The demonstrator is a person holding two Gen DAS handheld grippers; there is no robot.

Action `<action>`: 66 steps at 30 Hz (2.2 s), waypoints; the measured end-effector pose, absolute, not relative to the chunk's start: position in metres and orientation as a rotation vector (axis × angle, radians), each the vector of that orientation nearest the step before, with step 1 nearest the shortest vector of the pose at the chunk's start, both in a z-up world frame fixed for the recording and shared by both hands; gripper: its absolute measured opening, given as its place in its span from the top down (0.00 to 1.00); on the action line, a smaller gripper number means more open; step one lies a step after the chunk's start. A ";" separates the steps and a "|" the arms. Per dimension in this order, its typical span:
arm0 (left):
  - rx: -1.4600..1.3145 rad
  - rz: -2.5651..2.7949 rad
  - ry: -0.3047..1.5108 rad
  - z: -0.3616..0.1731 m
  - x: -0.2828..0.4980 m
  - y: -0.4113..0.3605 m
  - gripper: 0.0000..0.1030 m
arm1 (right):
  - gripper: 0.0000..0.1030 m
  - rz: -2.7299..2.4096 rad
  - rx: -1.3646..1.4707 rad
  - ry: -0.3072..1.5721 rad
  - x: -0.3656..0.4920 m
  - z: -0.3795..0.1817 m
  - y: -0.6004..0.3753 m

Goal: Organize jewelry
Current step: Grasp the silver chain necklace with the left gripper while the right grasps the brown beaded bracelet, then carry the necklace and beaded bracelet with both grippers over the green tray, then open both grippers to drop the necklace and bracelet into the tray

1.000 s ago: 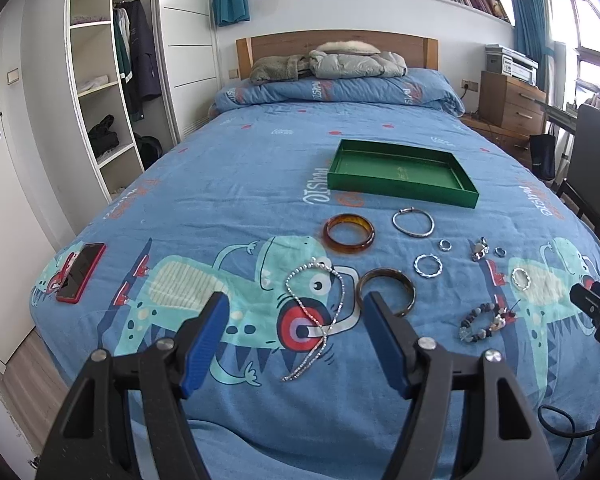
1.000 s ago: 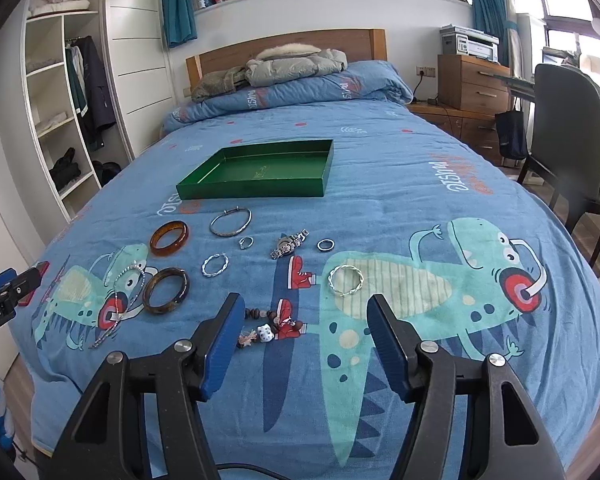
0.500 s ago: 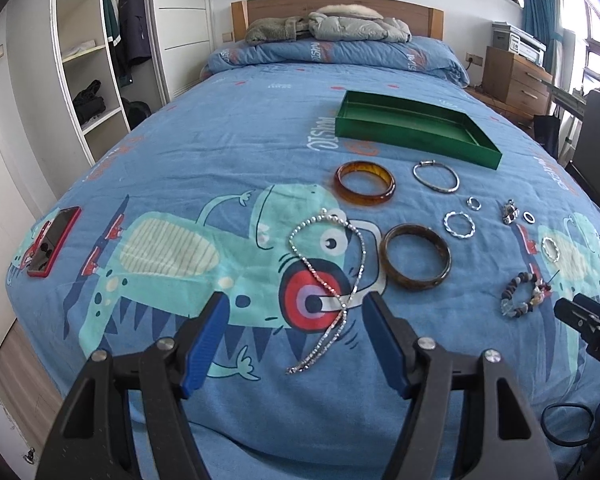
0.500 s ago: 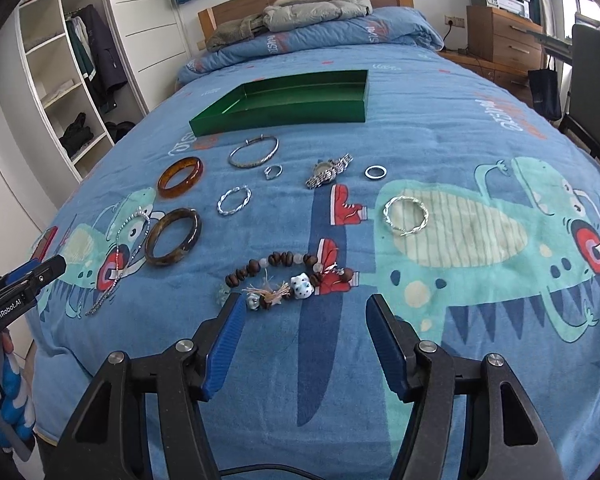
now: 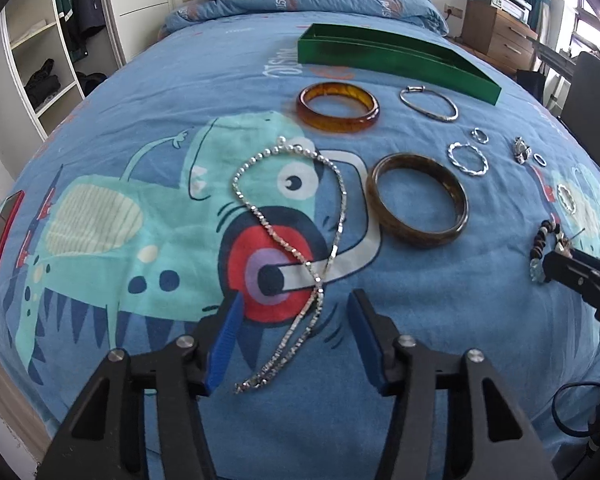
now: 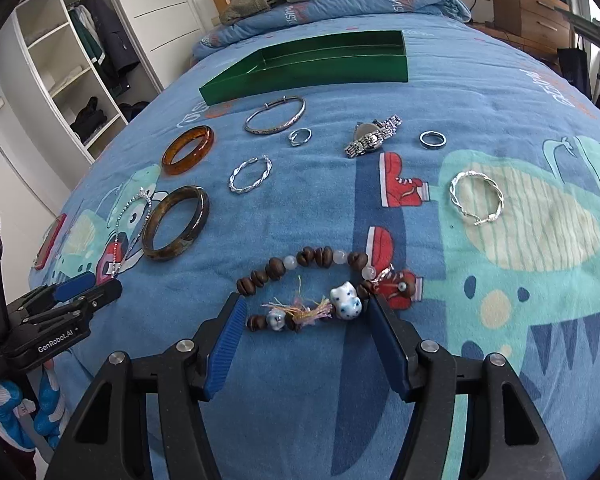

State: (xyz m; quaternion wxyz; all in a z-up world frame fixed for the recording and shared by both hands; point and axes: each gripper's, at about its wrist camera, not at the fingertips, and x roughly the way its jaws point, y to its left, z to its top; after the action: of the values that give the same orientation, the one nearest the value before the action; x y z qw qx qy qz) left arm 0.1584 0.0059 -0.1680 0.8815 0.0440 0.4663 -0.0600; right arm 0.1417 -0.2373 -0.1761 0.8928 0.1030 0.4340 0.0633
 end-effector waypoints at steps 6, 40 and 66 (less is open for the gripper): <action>0.100 -0.140 0.964 -0.167 0.169 0.000 0.92 | 0.83 0.109 0.126 0.877 0.159 -0.179 -0.229; -0.063 -0.374 0.675 0.015 0.288 -0.042 0.98 | 0.83 0.129 0.122 0.508 0.237 -0.007 -0.280; -0.044 -0.277 0.822 -0.056 0.529 -0.109 0.98 | 0.83 0.036 0.142 0.786 0.433 -0.124 -0.312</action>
State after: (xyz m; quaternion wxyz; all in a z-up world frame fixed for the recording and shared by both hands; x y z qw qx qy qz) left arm 0.5295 -0.1085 -0.0557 0.9072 -0.0215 0.3982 -0.1341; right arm 0.4332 -0.3119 -0.1245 0.9212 0.0690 0.3826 0.0174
